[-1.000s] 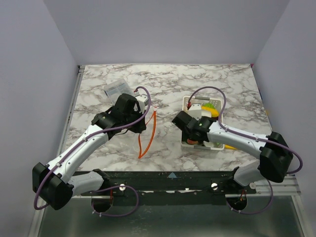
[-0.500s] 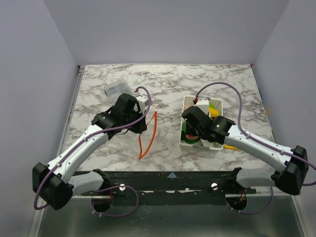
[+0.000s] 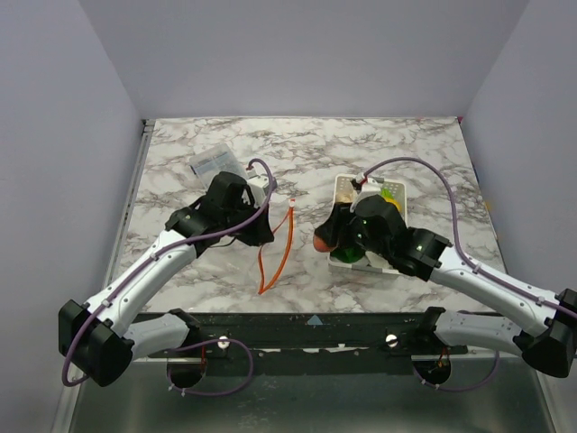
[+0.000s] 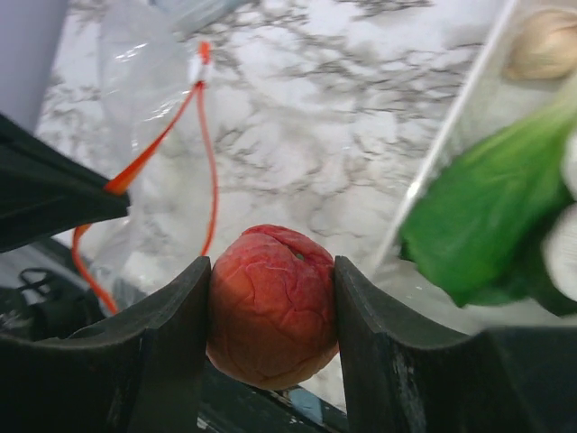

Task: Place the food in the zip-top bag and seal the zipper
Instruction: Pick up the fake fruit from the bin, then place the fake fruit in the zipper food storage bag.

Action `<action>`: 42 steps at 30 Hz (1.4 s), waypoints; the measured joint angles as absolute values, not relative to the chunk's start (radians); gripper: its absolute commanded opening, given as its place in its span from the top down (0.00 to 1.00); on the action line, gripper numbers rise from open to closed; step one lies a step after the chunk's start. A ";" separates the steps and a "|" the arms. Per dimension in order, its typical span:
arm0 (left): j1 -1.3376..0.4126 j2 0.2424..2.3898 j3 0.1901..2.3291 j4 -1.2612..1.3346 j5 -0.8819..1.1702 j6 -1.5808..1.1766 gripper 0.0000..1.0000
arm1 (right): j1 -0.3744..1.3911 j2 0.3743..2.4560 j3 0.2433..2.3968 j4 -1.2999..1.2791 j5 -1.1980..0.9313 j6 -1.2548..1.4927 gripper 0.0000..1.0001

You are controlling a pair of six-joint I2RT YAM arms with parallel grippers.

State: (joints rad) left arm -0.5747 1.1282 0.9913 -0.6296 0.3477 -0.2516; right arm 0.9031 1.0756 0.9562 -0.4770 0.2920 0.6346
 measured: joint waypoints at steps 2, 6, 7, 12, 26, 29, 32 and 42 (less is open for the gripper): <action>-0.567 1.125 0.989 -0.628 0.371 -0.256 1.00 | 0.903 1.064 0.881 -0.331 0.199 0.635 0.99; -0.557 1.112 0.984 -0.618 0.390 -0.260 1.00 | 0.904 1.098 0.793 -0.123 0.075 0.640 0.99; -0.556 1.103 0.981 -0.614 0.392 -0.262 1.00 | 0.905 1.111 0.783 -0.080 0.049 0.644 0.99; -0.556 1.074 0.976 -0.607 0.393 -0.263 1.00 | 0.923 1.127 0.742 0.129 -0.043 0.665 0.97; -0.542 1.011 0.967 -0.580 0.393 -0.275 1.00 | 0.979 1.283 0.720 0.323 -0.065 0.688 0.59; -0.540 1.008 0.964 -0.576 0.393 -0.278 1.00 | 0.986 1.306 0.726 0.319 -0.051 0.687 0.41; -0.534 1.008 0.964 -0.574 0.394 -0.278 1.00 | 0.992 1.323 0.746 0.300 -0.031 0.682 0.30; -0.529 1.008 0.961 -0.570 0.393 -0.278 1.00 | 0.994 1.302 0.797 0.205 0.022 0.676 0.27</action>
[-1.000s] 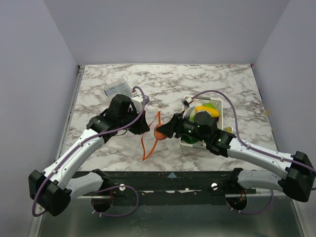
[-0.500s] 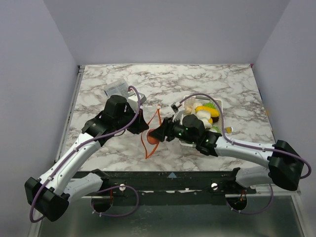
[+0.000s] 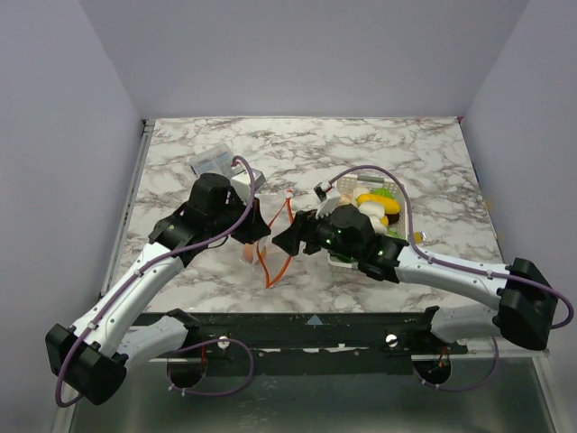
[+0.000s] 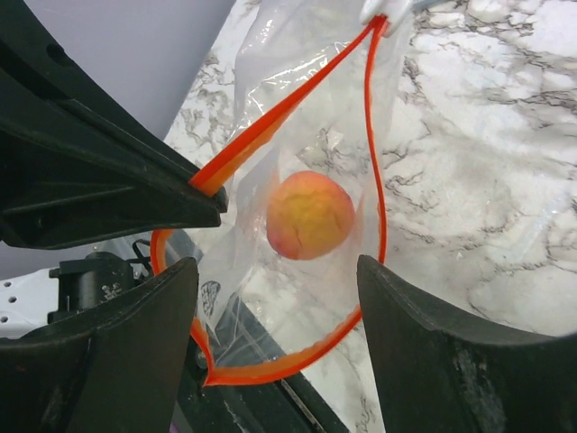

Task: Place the food in the zip-top bag and seal the zipper
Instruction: Place the fake fruit in the zipper food storage bag, then pick up the fake vegetable from the bin.

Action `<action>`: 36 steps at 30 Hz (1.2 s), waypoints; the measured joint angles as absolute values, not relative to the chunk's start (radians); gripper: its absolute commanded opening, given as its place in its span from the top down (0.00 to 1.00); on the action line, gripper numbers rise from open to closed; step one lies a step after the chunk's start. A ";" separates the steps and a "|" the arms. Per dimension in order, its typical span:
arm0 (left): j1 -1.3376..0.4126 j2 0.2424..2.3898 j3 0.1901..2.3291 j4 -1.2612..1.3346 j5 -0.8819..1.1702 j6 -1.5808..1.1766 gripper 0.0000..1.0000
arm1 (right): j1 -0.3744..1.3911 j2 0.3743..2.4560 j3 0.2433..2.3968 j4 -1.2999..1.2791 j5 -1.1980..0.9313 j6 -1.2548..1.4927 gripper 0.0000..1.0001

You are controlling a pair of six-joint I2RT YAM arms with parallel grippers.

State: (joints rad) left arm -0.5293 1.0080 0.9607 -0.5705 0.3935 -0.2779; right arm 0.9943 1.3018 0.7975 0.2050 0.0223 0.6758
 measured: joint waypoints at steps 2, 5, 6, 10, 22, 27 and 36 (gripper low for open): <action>-0.529 1.008 0.961 -0.570 0.393 -0.278 1.00 | 0.994 1.274 0.797 0.168 0.039 0.671 0.27; -0.529 1.010 0.961 -0.570 0.393 -0.278 1.00 | 0.994 1.210 0.798 0.112 0.080 0.659 0.27; -0.529 1.013 0.961 -0.570 0.393 -0.278 1.00 | 0.995 1.186 0.799 0.089 0.099 0.654 0.28; -0.529 1.029 0.961 -0.572 0.393 -0.278 1.00 | 0.995 1.089 0.816 -0.021 0.210 0.634 0.28; -0.529 1.035 0.961 -0.572 0.392 -0.278 1.00 | 0.858 1.005 0.848 -0.487 0.620 0.733 0.27; -0.529 1.037 0.961 -0.572 0.391 -0.278 1.00 | 0.549 0.956 0.824 -0.524 0.573 0.732 0.27; -0.529 1.037 0.961 -0.572 0.392 -0.278 1.00 | 0.265 1.084 0.815 -0.418 0.332 0.717 0.27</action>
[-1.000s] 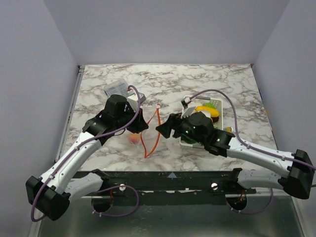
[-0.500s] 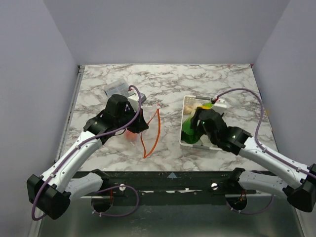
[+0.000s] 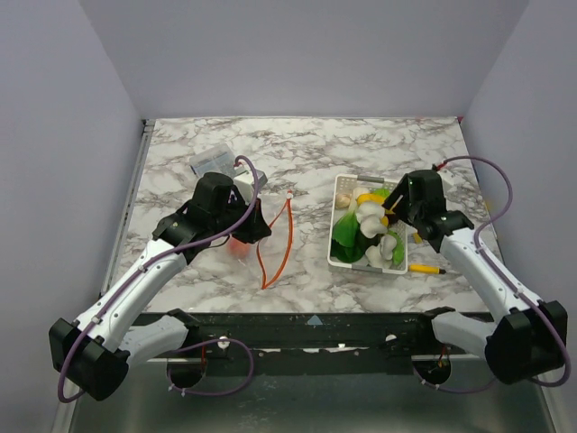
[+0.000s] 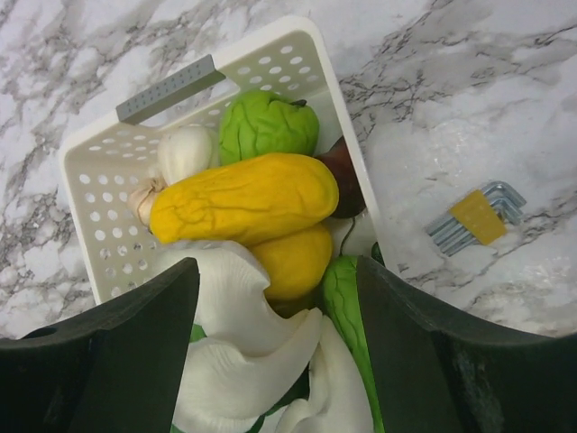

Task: Place the food in the zip-top bag and seal the zipper
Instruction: Pick up the fake vegetable from the bin.

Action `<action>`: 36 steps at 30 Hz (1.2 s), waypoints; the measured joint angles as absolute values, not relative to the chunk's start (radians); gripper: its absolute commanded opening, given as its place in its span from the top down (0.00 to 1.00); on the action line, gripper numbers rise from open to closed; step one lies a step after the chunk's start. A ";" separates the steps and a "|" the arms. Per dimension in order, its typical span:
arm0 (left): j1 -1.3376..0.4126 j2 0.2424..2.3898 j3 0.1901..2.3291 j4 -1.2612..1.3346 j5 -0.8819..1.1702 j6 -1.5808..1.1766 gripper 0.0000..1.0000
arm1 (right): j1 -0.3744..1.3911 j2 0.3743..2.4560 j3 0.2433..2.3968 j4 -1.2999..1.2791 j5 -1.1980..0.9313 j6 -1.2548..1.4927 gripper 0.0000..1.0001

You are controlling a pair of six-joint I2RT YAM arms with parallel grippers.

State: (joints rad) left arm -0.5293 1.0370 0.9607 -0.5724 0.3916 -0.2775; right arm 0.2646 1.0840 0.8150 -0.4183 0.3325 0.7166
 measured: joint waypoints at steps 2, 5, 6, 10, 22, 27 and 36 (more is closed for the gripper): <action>-0.529 1.037 0.961 -0.572 0.392 -0.278 1.00 | 0.257 1.140 0.826 -0.408 0.297 0.716 0.25; -0.529 1.037 0.961 -0.573 0.392 -0.278 1.00 | 0.252 1.192 0.831 -0.374 0.187 0.698 0.17; -0.529 1.037 0.961 -0.573 0.391 -0.278 1.00 | 0.252 1.198 0.831 -0.367 0.146 0.689 0.10; -0.529 1.037 0.961 -0.573 0.392 -0.278 1.00 | 0.253 1.182 0.815 -0.334 0.021 0.643 0.03; -0.529 1.058 0.961 -0.573 0.393 -0.278 1.00 | 0.253 1.177 0.767 -0.368 -0.034 0.491 0.01; -0.529 1.060 0.961 -0.573 0.393 -0.278 1.00 | 0.253 1.248 0.762 -0.340 -0.037 0.489 0.07; -0.529 1.060 0.961 -0.574 0.393 -0.278 1.00 | 0.253 1.295 0.736 -0.258 -0.064 0.499 0.43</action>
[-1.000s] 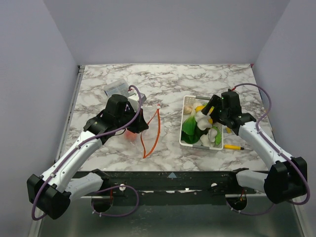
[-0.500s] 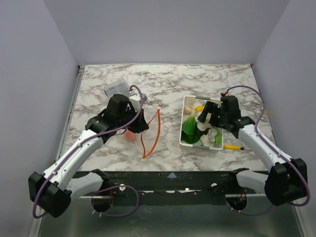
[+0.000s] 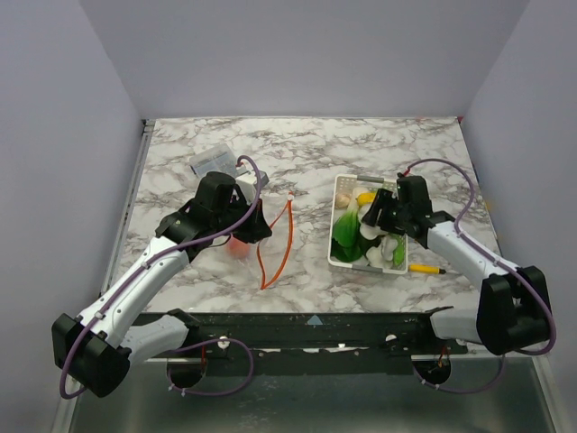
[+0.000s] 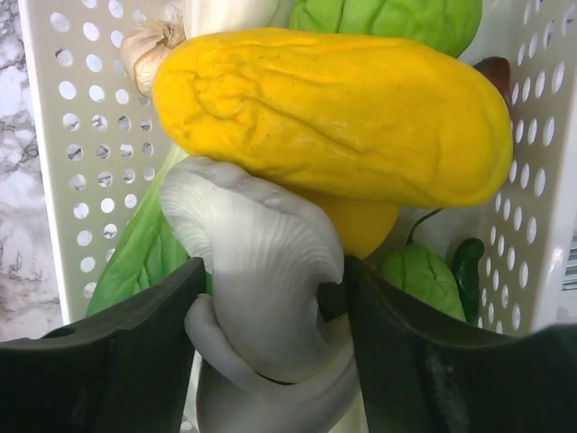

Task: Place the food in the zip-top bag and seal the zipper
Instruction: Pick up the fake vegetable from the bin.

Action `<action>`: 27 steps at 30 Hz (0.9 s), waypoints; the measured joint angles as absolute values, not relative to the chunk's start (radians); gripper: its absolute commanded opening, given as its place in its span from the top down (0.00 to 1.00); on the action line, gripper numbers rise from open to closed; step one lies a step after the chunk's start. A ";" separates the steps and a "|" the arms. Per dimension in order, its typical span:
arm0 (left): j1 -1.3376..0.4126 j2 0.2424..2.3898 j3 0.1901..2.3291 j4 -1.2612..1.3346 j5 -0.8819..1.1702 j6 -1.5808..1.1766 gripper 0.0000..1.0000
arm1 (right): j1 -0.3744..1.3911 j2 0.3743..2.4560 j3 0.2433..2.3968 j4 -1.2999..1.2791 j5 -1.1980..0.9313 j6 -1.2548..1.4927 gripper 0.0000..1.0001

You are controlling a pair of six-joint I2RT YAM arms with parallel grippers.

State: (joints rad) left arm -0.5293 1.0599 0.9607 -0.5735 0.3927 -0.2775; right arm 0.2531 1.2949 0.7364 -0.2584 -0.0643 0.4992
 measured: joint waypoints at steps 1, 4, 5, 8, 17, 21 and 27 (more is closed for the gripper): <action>-0.529 1.060 0.961 -0.574 0.393 -0.278 1.00 | 0.252 1.296 0.735 -0.254 -0.066 0.500 0.46; -0.529 1.060 0.961 -0.574 0.393 -0.278 1.00 | 0.248 1.291 0.733 -0.249 -0.067 0.504 0.61; -0.529 1.060 0.961 -0.574 0.393 -0.278 1.00 | 0.248 1.286 0.733 -0.249 -0.068 0.505 0.65; -0.529 1.060 0.961 -0.574 0.393 -0.278 1.00 | 0.249 1.263 0.733 -0.257 -0.072 0.505 0.73; -0.529 1.060 0.961 -0.574 0.393 -0.278 1.00 | 0.249 1.170 0.798 -0.352 -0.072 0.503 0.76; -0.529 1.060 0.961 -0.574 0.393 -0.278 1.00 | 0.249 1.145 0.852 -0.371 -0.072 0.497 0.81; -0.529 1.060 0.961 -0.574 0.393 -0.278 1.00 | 0.249 1.132 0.914 -0.394 -0.073 0.496 0.83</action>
